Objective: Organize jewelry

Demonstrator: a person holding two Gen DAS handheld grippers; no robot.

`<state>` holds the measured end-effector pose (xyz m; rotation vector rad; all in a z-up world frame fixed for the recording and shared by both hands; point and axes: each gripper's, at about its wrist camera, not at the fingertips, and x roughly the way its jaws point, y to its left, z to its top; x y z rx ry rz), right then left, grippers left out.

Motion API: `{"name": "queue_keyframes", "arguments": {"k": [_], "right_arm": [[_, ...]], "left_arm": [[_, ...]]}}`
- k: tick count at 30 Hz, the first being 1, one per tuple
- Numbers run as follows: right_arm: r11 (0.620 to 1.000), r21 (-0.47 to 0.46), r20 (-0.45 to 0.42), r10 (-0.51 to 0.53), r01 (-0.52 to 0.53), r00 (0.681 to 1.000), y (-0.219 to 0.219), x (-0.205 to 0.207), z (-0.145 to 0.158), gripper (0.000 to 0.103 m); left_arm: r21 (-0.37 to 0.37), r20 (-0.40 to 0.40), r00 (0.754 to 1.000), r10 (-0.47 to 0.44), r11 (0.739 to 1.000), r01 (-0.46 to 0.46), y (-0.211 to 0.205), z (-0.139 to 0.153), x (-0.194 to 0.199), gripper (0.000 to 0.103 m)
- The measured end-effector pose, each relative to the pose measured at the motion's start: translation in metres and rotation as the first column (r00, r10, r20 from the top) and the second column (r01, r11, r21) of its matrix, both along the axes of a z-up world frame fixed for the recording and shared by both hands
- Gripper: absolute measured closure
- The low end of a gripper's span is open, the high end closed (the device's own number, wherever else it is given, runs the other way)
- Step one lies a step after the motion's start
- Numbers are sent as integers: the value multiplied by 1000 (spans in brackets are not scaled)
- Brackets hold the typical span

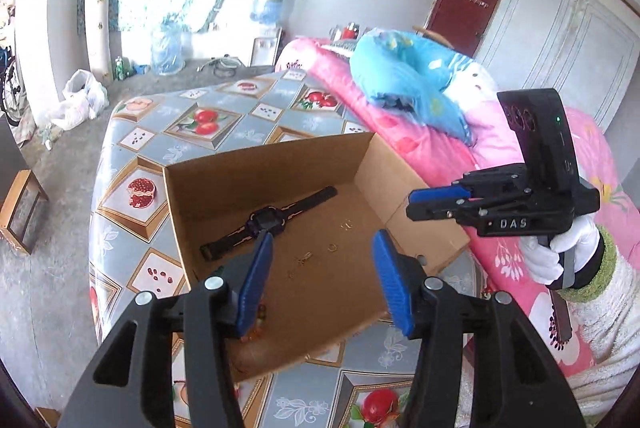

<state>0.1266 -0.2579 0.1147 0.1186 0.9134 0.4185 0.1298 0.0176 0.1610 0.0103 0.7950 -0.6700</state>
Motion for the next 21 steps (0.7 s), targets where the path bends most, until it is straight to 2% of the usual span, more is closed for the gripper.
{"name": "queue_keyframes", "arguments": {"k": [3, 6, 9, 11, 14, 16, 19, 21], "right_arm": [[997, 70, 96, -48, 41, 994, -8, -37, 14, 80], [988, 120, 175, -117, 97, 978, -18, -74, 18, 79], [976, 136, 218, -194, 168, 957, -22, -105, 7, 79], [967, 147, 222, -236, 206, 946, -24, -123, -9, 79], [953, 169, 179, -281, 252, 943, -29, -140, -36, 79], [943, 197, 115, -293, 267, 949, -31, -144, -57, 78], [935, 190, 11, -307, 300, 952, -31, -142, -88, 78], [929, 191, -24, -317, 316, 948, -31, -140, -101, 78]], "left_arm": [[-22, 69, 997, 15, 1000, -14, 5, -7, -36, 46], [-45, 82, 997, 9, 999, -6, 5, -21, -65, 38], [7, 105, 994, 15, 1000, -15, -3, -42, -88, 34], [55, 126, 992, 16, 998, -24, -10, -59, -101, 28], [161, 116, 993, -4, 987, -15, -33, -91, -106, 28], [216, 102, 995, -5, 976, -18, -46, -116, -103, 28], [234, 49, 999, -9, 972, -3, -62, -144, -94, 28], [248, 34, 999, 8, 969, -16, -66, -158, -88, 28]]}}
